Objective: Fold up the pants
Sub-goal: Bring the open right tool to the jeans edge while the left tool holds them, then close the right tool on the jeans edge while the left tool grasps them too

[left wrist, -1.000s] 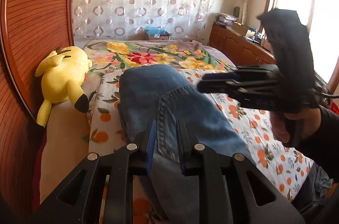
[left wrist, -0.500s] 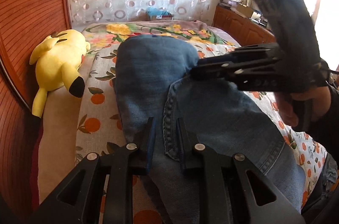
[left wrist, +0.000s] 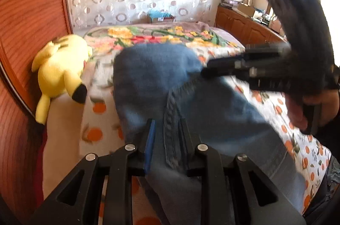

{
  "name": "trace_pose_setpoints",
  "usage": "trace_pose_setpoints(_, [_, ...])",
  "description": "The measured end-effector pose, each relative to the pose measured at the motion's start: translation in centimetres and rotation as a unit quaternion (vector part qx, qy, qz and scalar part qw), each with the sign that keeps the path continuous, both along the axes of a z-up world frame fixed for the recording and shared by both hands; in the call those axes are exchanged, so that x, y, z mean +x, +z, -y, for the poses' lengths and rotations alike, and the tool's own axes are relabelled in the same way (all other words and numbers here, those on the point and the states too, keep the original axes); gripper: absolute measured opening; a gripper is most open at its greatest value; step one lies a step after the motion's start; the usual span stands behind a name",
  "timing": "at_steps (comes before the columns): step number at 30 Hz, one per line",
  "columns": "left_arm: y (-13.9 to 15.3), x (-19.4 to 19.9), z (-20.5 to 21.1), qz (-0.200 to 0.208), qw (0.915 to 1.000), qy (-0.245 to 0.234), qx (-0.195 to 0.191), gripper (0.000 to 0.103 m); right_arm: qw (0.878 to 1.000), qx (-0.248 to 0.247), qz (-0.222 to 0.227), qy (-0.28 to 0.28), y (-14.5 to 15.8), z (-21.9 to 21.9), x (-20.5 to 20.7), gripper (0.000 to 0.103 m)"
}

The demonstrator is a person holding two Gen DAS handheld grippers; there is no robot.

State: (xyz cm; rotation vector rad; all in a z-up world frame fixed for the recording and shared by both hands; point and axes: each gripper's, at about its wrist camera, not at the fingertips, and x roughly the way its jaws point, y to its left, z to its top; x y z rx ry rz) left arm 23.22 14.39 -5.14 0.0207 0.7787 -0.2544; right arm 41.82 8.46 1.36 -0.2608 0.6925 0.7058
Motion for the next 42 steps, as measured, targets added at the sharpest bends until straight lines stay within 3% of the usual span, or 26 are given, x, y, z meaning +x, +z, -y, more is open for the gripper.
trace_pose_setpoints(4, [1.4, 3.0, -0.2, 0.008, 0.9999, -0.008, -0.005, 0.023, 1.000, 0.005, -0.012, 0.002, 0.1, 0.0, 0.5, 0.025])
trace_pose_setpoints(10, [-0.2, 7.6, -1.3, -0.031, 0.9994, -0.014, -0.007, 0.023, 1.000, 0.007, -0.026, 0.001, -0.6, -0.3, 2.3, 0.029])
trace_pose_setpoints(16, [-0.2, 7.1, -1.3, -0.017, 0.9995, -0.024, -0.009, 0.023, 0.999, 0.033, -0.034, -0.003, -0.8, 0.5, 2.9, 0.030])
trace_pose_setpoints(18, [0.3, 6.2, -1.4, -0.004, 0.9997, -0.022, -0.006, 0.026, 0.999, 0.037, -0.029, -0.009, -0.6, 0.8, 2.7, 0.036])
trace_pose_setpoints(20, [0.7, 5.7, -1.9, 0.001, 0.9998, -0.013, -0.012, 0.048, 0.999, 0.040, -0.023, -0.016, -0.5, 1.1, 2.5, 0.041])
trace_pose_setpoints(21, [1.0, 5.3, -2.2, 0.007, 0.9998, -0.008, -0.018, 0.054, 0.999, 0.040, -0.022, -0.017, -0.5, 1.2, 2.4, 0.042])
trace_pose_setpoints(23, [1.4, 4.7, -2.8, 0.018, 0.9996, 0.001, -0.021, 0.088, 0.999, 0.038, -0.022, -0.016, -0.7, 1.4, 2.1, 0.043])
trace_pose_setpoints(26, [1.6, 4.5, -3.4, 0.018, 0.9997, 0.006, -0.017, 0.099, 0.999, 0.042, -0.026, -0.016, -0.8, 1.5, 2.0, 0.045])
trace_pose_setpoints(29, [1.5, 4.9, -4.2, 0.015, 0.9995, 0.028, -0.005, 0.099, 0.998, 0.044, -0.032, -0.015, -0.8, 1.5, 2.4, 0.050])
trace_pose_setpoints(33, [0.7, 6.3, -5.2, -0.018, 0.9987, 0.032, -0.035, 0.099, 0.997, 0.056, -0.056, -0.010, -1.2, 1.4, 4.1, 0.057])
trace_pose_setpoints(37, [-0.8, 7.9, -5.1, -0.053, 0.9972, 0.028, -0.044, 0.099, 0.994, 0.067, -0.090, 0.008, -1.8, 1.1, 6.0, 0.057])
trace_pose_setpoints(42, [-1.9, 8.6, -4.9, -0.076, 0.9951, 0.008, -0.064, 0.085, 0.990, 0.068, -0.117, 0.026, -2.4, 0.8, 7.7, 0.057])
